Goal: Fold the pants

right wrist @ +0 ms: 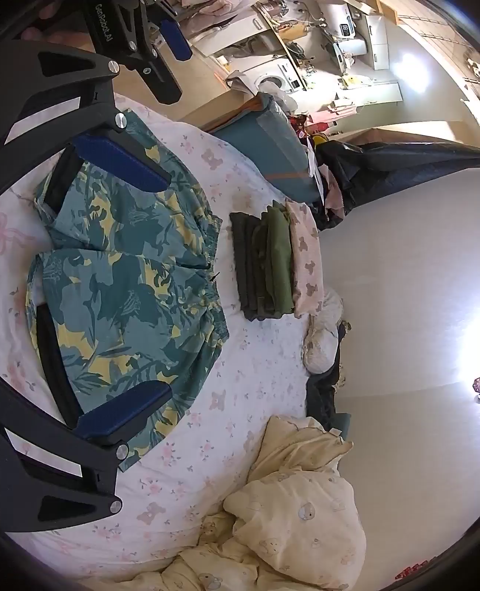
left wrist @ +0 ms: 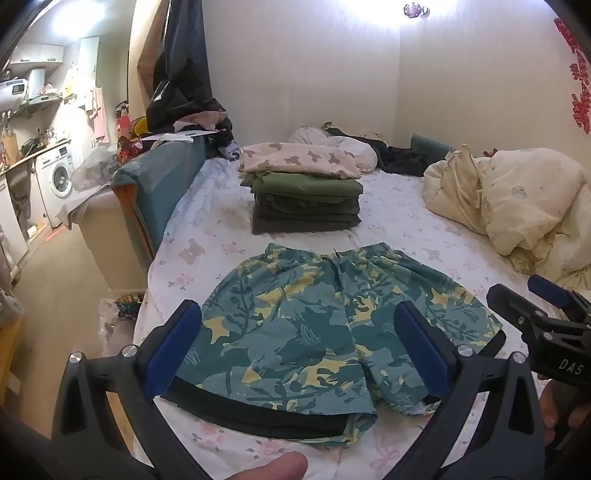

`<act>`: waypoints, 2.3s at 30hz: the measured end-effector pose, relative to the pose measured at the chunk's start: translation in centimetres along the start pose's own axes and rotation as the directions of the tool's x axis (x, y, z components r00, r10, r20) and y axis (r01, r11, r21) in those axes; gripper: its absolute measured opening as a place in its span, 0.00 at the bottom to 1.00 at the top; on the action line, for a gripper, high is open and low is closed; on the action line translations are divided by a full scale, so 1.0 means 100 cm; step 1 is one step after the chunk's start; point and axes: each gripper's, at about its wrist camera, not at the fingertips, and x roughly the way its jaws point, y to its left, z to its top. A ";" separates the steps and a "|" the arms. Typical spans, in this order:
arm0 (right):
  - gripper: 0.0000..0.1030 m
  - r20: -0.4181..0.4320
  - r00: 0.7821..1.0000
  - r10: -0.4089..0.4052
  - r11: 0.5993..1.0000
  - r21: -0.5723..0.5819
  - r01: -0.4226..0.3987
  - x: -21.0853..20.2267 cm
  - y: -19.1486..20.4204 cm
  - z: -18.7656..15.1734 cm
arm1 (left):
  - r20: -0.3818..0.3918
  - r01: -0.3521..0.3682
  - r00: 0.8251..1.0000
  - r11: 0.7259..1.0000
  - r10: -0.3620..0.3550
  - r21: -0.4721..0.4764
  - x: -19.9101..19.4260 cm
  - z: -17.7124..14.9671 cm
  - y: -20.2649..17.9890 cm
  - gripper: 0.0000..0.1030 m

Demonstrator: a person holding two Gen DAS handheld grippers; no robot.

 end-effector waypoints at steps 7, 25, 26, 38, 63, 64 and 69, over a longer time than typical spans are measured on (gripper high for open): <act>1.00 -0.004 1.000 -0.001 1.000 0.000 0.001 0.000 0.001 0.000 | 0.017 -0.013 1.000 1.000 0.013 0.013 0.001 0.001 -0.002 0.99; 1.00 -0.002 1.000 0.002 1.000 0.002 -0.002 0.001 0.001 -0.001 | 0.019 -0.029 0.999 1.000 0.029 0.007 -0.002 0.001 0.004 0.99; 1.00 -0.002 1.000 0.002 1.000 0.002 -0.002 0.002 0.001 -0.001 | 0.018 -0.029 0.999 1.000 0.029 0.007 -0.002 0.001 0.004 0.99; 1.00 -0.006 1.000 0.005 1.000 0.009 -0.005 0.003 0.000 -0.001 | 0.024 -0.040 0.999 0.999 0.040 0.014 -0.005 0.003 0.005 0.99; 1.00 -0.020 1.000 0.008 1.000 0.012 -0.008 0.005 0.001 -0.001 | 0.030 -0.042 0.999 0.999 0.041 0.015 -0.001 0.001 0.003 0.99; 1.00 -0.021 1.000 0.010 1.000 0.014 -0.010 0.005 0.001 -0.001 | 0.034 -0.044 0.998 0.999 0.043 0.016 -0.001 0.001 0.003 0.99; 1.00 -0.019 1.000 0.009 1.000 0.013 -0.009 0.005 0.000 -0.001 | 0.036 -0.044 0.998 0.999 0.044 0.015 0.000 -0.001 0.004 0.99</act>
